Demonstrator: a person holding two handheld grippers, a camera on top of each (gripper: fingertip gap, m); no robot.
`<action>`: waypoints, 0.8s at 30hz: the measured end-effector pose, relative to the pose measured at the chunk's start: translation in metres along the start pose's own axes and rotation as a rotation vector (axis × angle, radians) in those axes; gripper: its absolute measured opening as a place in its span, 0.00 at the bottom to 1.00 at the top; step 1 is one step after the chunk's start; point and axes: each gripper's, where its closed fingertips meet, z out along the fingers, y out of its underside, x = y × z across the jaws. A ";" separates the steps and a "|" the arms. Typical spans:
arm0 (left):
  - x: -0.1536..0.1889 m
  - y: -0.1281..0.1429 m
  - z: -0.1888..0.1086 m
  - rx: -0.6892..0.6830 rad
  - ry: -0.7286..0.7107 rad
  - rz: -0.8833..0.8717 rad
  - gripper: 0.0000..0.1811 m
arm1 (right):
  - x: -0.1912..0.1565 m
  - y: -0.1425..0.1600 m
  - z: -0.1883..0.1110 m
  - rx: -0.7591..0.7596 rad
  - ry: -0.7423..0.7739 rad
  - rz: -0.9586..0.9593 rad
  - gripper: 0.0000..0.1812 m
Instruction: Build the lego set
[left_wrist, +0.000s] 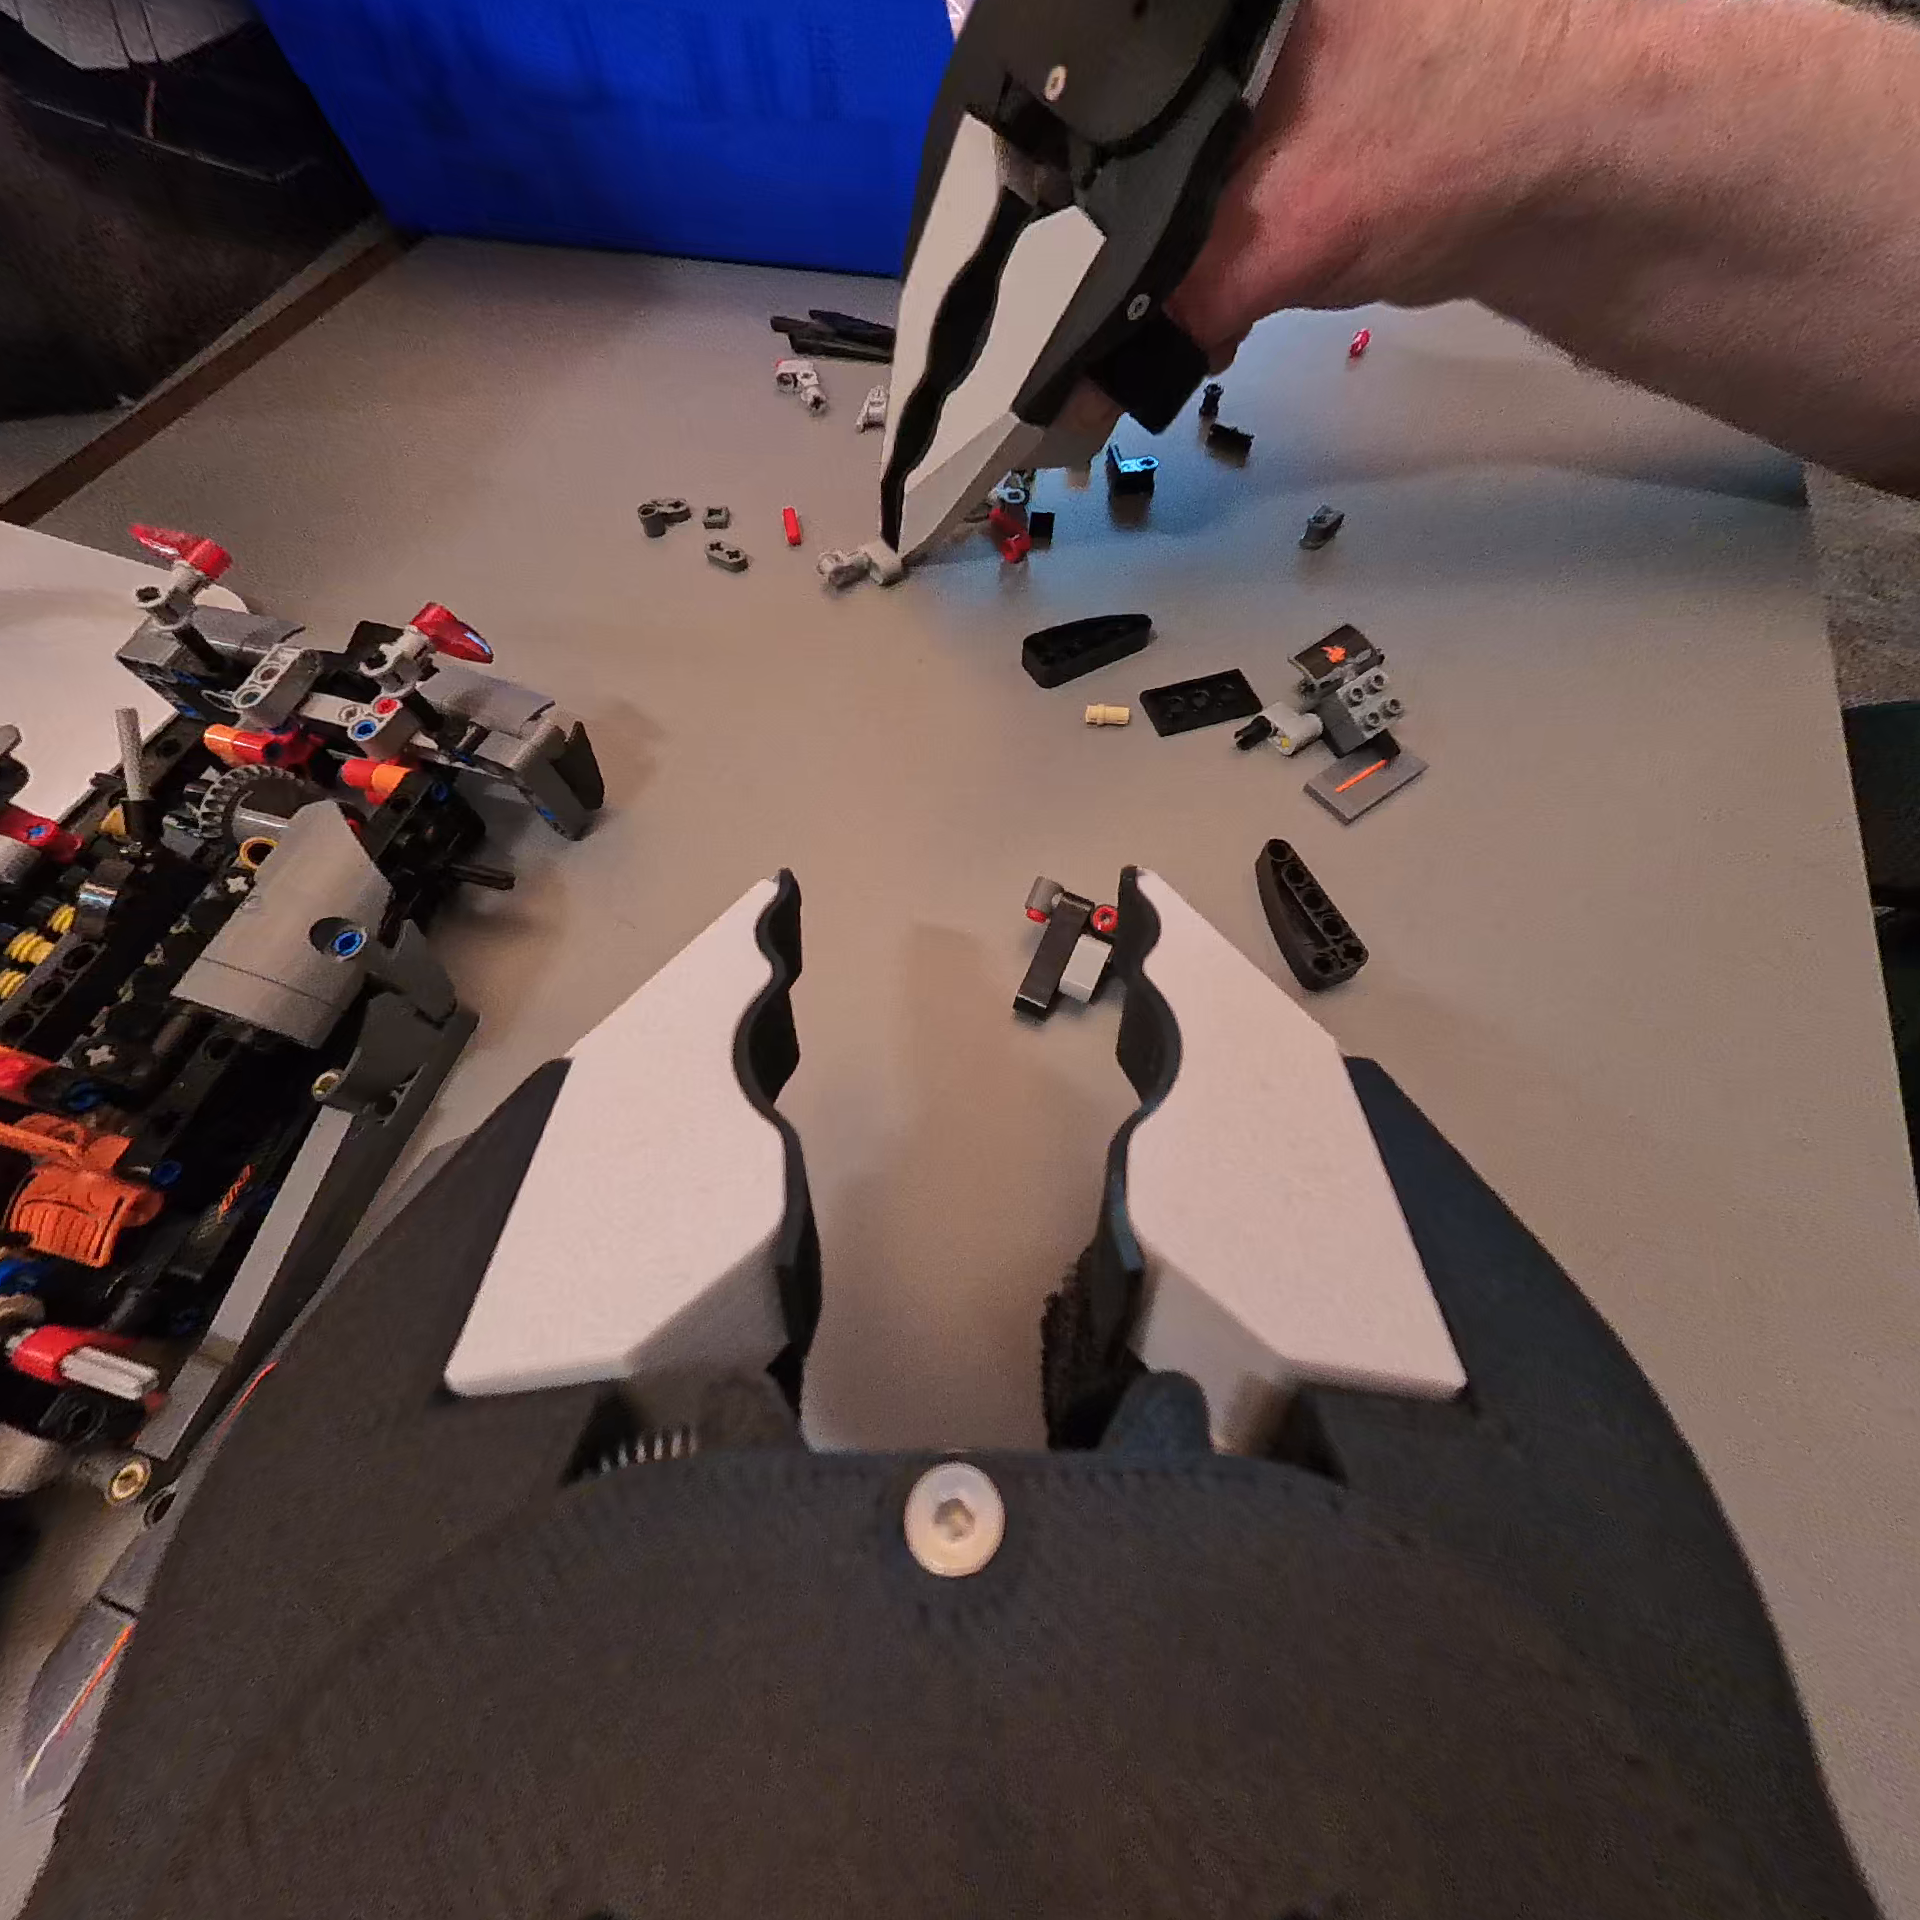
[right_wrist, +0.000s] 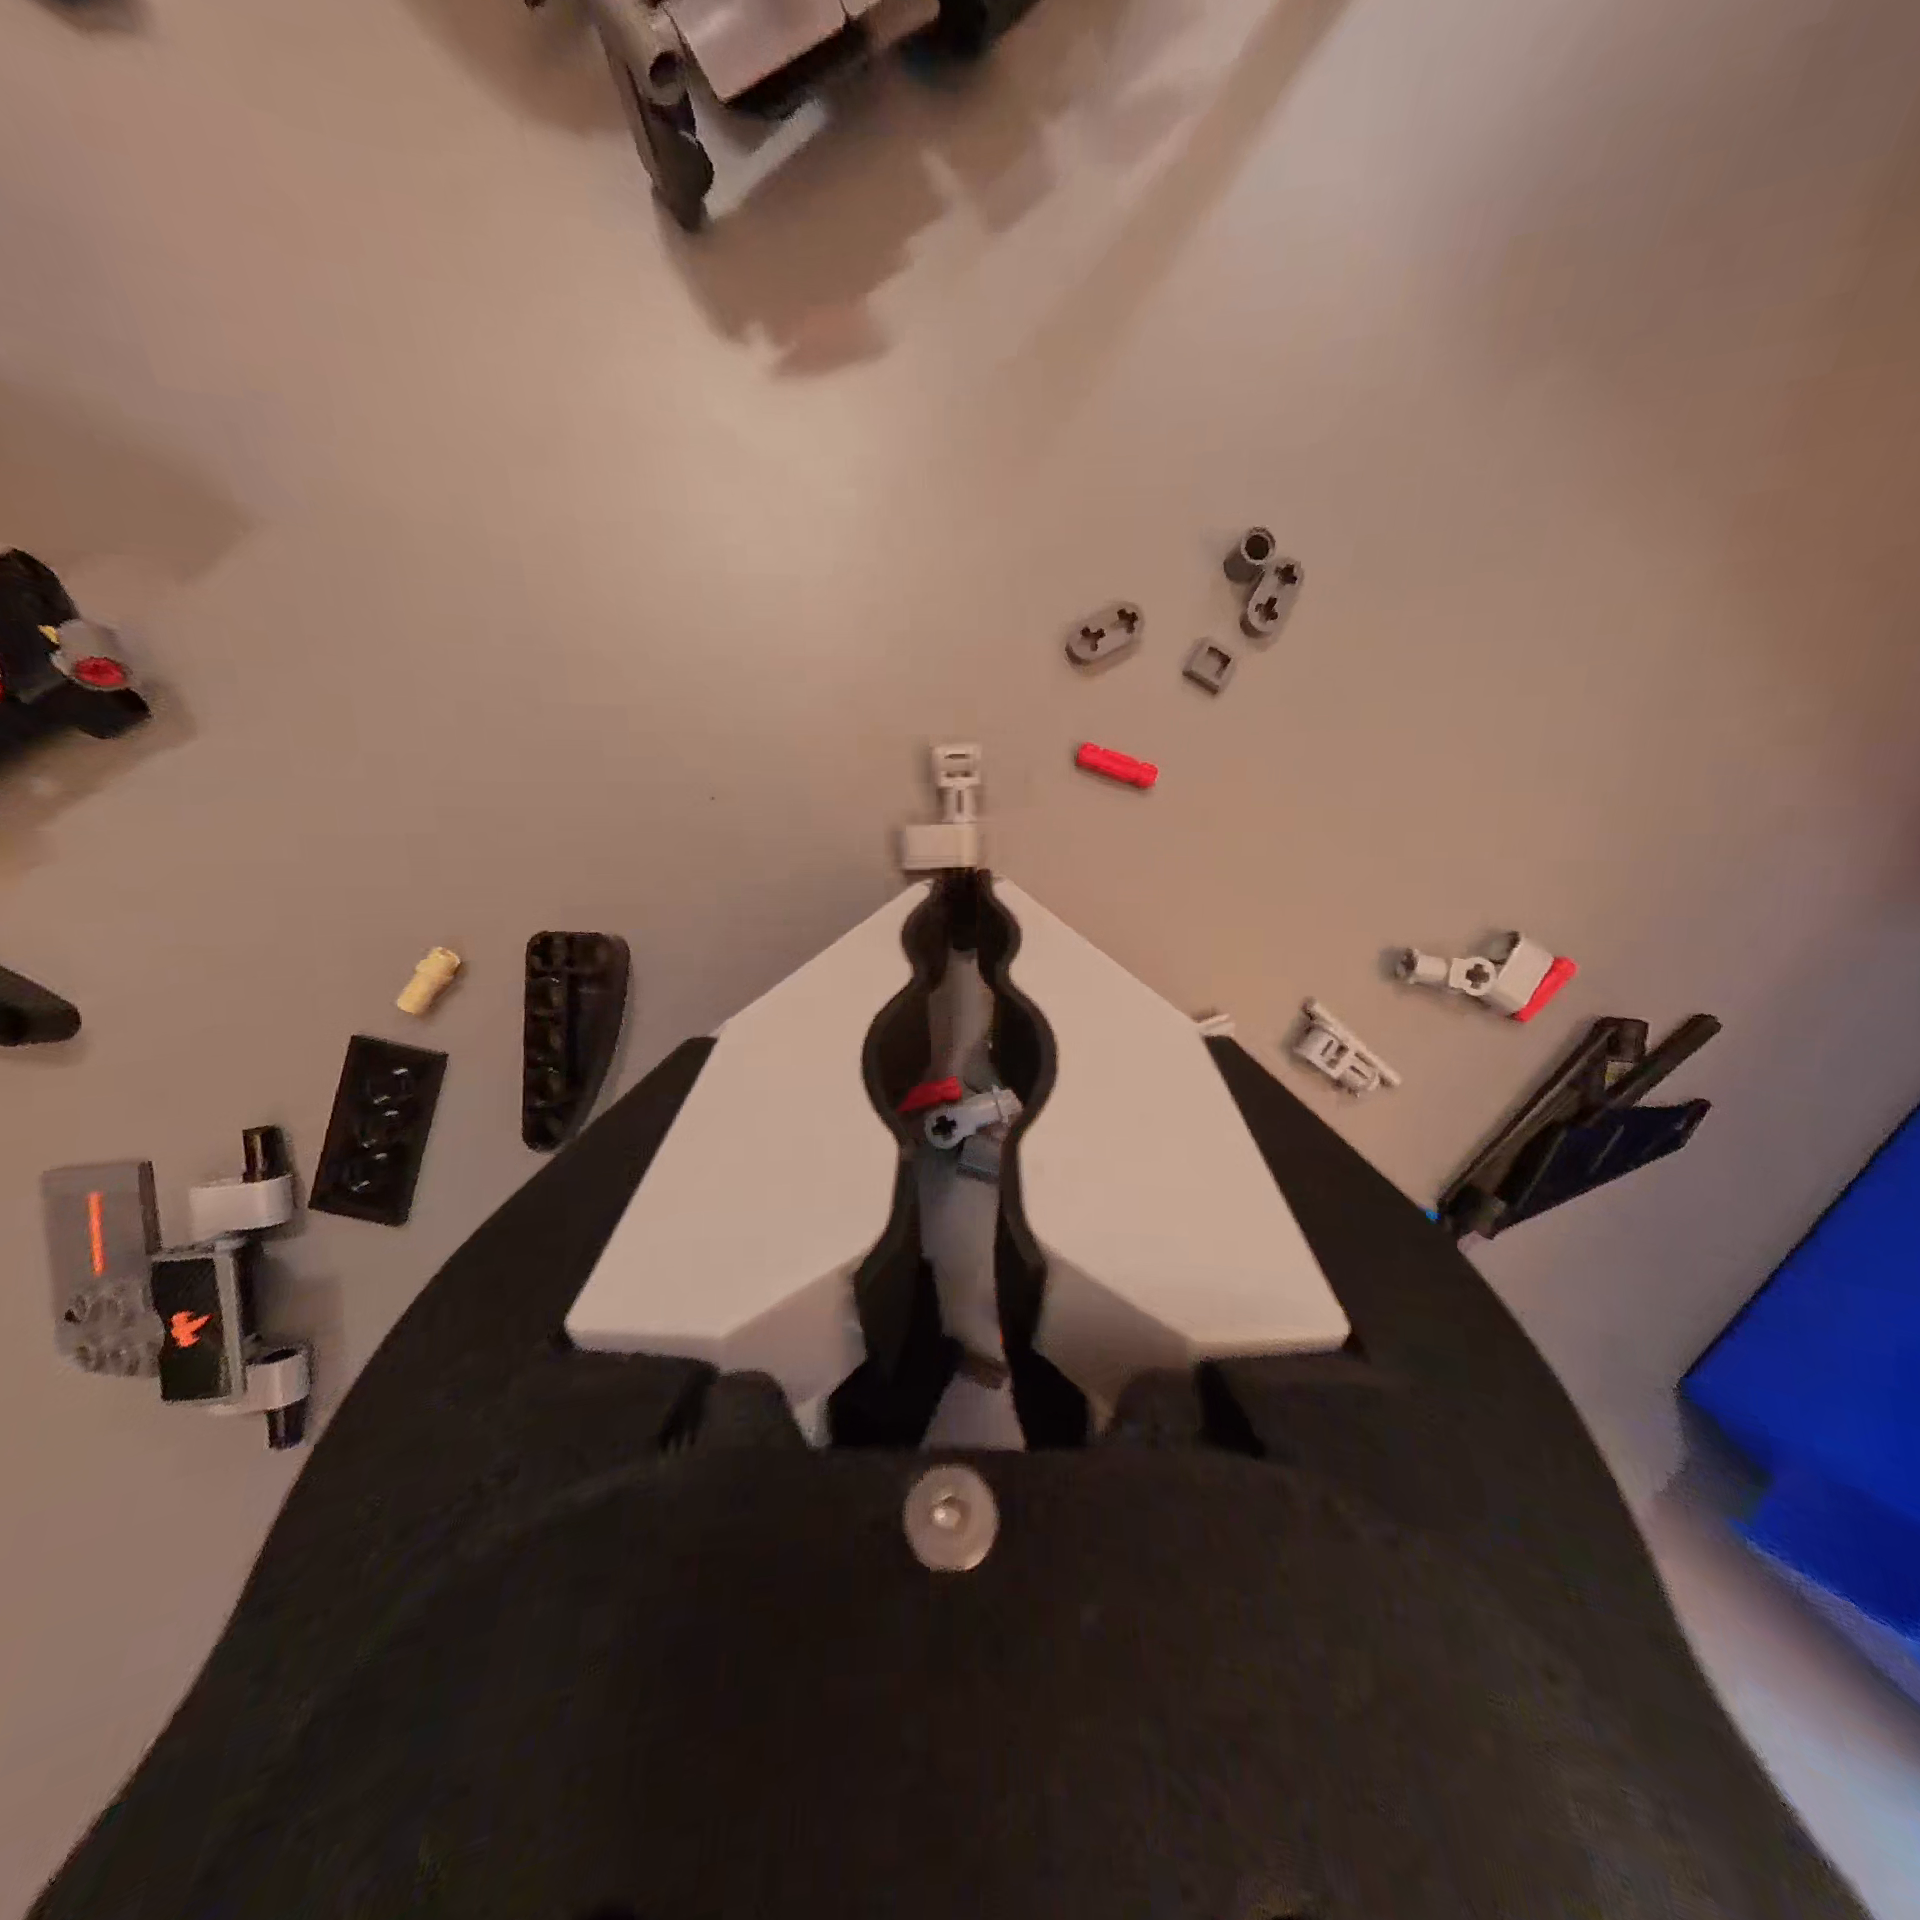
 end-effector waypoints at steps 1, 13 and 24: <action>0.000 -0.001 0.000 0.005 0.000 -0.003 0.32 | -0.001 0.000 0.000 0.004 -0.006 0.000 0.01; -0.007 -0.037 -0.014 0.072 -0.071 0.138 0.26 | -0.079 -0.073 -0.047 0.299 -0.112 -0.372 0.01; -0.011 -0.041 -0.005 0.064 -0.094 0.275 0.11 | -0.112 -0.092 -0.045 0.337 -0.141 -0.577 0.01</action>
